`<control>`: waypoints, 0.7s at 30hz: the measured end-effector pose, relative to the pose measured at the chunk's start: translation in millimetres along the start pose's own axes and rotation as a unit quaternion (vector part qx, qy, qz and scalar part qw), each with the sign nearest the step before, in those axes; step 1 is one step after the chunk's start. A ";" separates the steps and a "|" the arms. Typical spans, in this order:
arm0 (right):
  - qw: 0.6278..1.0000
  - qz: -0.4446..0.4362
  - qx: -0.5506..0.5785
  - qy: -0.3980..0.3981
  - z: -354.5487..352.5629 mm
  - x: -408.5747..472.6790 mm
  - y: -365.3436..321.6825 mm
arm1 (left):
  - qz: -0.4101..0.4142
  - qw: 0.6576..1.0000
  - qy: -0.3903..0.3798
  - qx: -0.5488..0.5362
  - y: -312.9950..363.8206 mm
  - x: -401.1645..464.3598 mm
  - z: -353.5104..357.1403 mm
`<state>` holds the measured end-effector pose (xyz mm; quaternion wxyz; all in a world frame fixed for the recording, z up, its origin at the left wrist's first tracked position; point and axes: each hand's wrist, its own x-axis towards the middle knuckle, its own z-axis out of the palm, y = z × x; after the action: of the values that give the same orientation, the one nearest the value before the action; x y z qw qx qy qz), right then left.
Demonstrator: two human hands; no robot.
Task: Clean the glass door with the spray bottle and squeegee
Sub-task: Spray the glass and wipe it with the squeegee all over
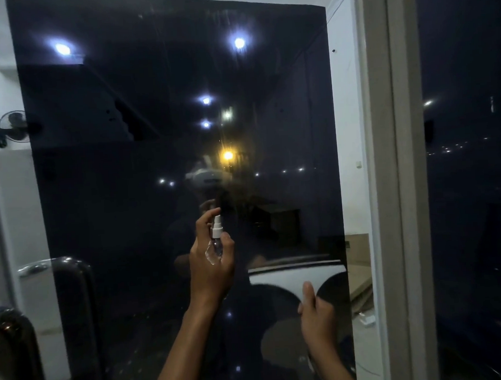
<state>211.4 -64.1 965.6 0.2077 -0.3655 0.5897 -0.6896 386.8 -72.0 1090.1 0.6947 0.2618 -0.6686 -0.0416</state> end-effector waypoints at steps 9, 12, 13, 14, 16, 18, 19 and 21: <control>0.985 -0.079 0.144 -0.053 29.7 52.7 -201.4 | 0.024 1.000 0.003 0.012 6.9 20.4 -20.7; 0.982 -0.081 0.156 -0.063 43.2 56.4 -233.2 | 0.024 1.000 -0.003 0.012 8.1 24.5 -27.5; 0.983 -0.080 0.151 -0.062 47.2 55.8 -236.9 | 0.025 1.000 -0.007 0.012 7.9 24.9 -30.2; 0.985 -0.080 0.140 -0.059 51.2 54.4 -237.9 | 0.025 1.000 -0.009 0.013 7.4 25.1 -33.3; 0.990 -0.079 0.113 -0.042 57.1 50.0 -233.8 | 0.023 1.000 -0.010 0.014 6.1 25.0 -38.8; 0.992 -0.080 0.093 -0.021 59.1 45.1 -220.5 | 0.020 1.000 -0.006 0.010 4.0 23.6 -42.8; 0.993 -0.085 0.084 -0.017 59.0 42.8 -209.6 | 0.020 1.000 -0.005 0.006 3.1 22.9 -44.0; 0.995 -0.086 0.050 -0.009 56.8 31.9 -176.6 | 0.014 1.000 -0.007 0.002 -0.4 19.6 -48.2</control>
<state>258.7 -86.0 1146.4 0.1712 -0.4103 0.5188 -0.7302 434.8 -65.4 1109.3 0.6899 0.2530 -0.6775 -0.0326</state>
